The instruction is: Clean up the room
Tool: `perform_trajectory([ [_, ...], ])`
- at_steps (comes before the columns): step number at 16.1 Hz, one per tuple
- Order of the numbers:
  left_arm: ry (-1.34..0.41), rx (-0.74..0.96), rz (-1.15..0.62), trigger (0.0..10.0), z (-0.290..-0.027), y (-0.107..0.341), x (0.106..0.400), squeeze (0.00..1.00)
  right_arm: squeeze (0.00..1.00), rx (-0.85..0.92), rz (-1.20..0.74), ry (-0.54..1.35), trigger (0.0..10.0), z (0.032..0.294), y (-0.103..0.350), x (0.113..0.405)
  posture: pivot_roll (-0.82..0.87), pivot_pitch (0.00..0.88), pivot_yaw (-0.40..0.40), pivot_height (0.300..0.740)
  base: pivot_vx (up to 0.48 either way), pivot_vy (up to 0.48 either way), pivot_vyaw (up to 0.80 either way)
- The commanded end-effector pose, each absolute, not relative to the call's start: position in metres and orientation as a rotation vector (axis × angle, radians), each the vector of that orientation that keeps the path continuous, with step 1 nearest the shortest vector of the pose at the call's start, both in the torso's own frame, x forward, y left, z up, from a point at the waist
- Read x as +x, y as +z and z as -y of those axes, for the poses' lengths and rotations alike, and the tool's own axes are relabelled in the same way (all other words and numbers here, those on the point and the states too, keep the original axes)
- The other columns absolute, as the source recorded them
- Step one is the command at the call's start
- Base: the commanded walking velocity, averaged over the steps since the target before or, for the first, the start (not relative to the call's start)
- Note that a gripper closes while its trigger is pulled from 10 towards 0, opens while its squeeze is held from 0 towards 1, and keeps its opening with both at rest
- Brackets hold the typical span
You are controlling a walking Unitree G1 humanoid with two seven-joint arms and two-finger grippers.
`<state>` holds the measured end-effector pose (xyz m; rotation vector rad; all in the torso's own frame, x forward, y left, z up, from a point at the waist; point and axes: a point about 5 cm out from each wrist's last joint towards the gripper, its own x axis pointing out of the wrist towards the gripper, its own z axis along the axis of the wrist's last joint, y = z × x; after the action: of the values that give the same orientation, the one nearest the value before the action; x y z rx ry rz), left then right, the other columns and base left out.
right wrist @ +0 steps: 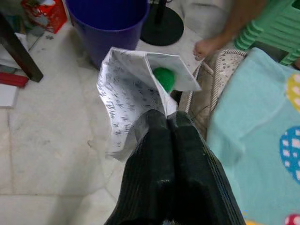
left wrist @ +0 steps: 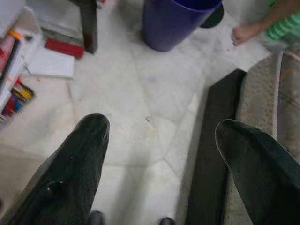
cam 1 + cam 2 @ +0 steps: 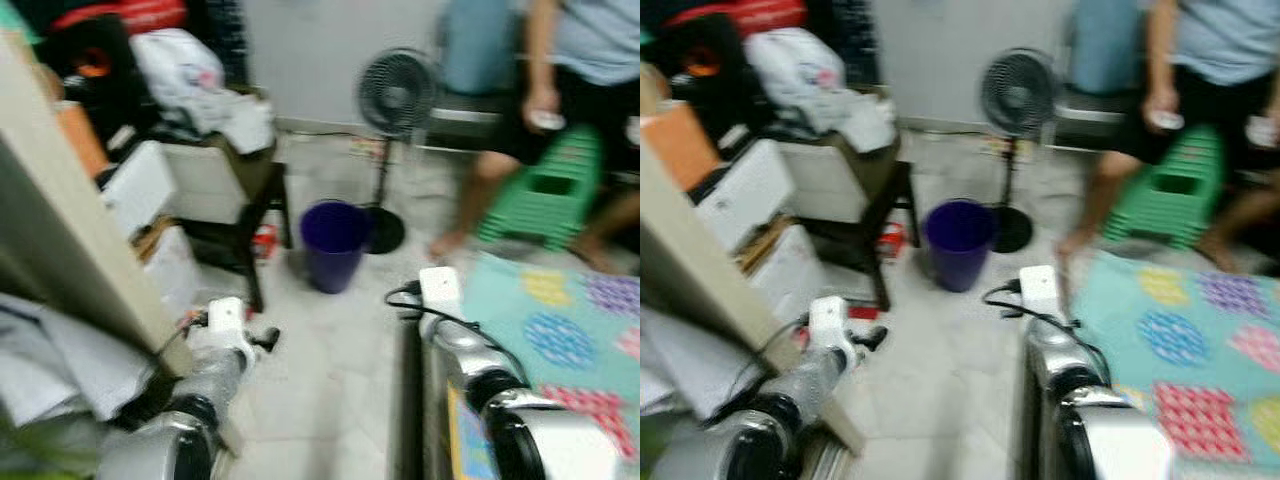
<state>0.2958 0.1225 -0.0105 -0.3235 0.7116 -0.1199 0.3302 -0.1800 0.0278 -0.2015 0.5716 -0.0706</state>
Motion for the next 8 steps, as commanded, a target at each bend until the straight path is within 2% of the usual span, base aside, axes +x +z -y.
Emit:
perform_trajectory([
  [1, -0.106, -0.309, -0.705, 10.0, -0.1299, -0.0075, 0.2994, 0.00, 0.00, -0.199, -0.562, -0.056, 10.0, 0.1738, 0.0305, 0.3332, -0.10, 0.000, -0.004, 0.740, 0.274, 0.000, 0.00],
  [2, -0.106, -0.310, -0.704, 10.0, -0.1299, -0.0075, 0.2994, 0.00, 0.00, -0.199, -0.563, -0.056, 10.0, 0.1736, 0.0304, 0.3331, -0.10, 0.000, -0.004, 0.740, 0.270, 0.000, 0.00],
  [7, -0.109, -0.311, -0.706, 10.0, -0.1292, -0.0077, 0.2991, 0.00, 0.00, -0.206, -0.571, -0.055, 10.0, 0.1742, 0.0293, 0.3322, -0.10, 0.000, -0.004, 0.740, 0.000, 0.000, 0.00],
  [8, -0.109, -0.311, -0.706, 10.0, -0.1292, -0.0077, 0.2991, 0.00, 0.00, -0.207, -0.572, -0.056, 10.0, 0.1744, 0.0291, 0.3321, -0.10, 0.000, -0.004, 0.740, 0.000, 0.000, -0.54],
])
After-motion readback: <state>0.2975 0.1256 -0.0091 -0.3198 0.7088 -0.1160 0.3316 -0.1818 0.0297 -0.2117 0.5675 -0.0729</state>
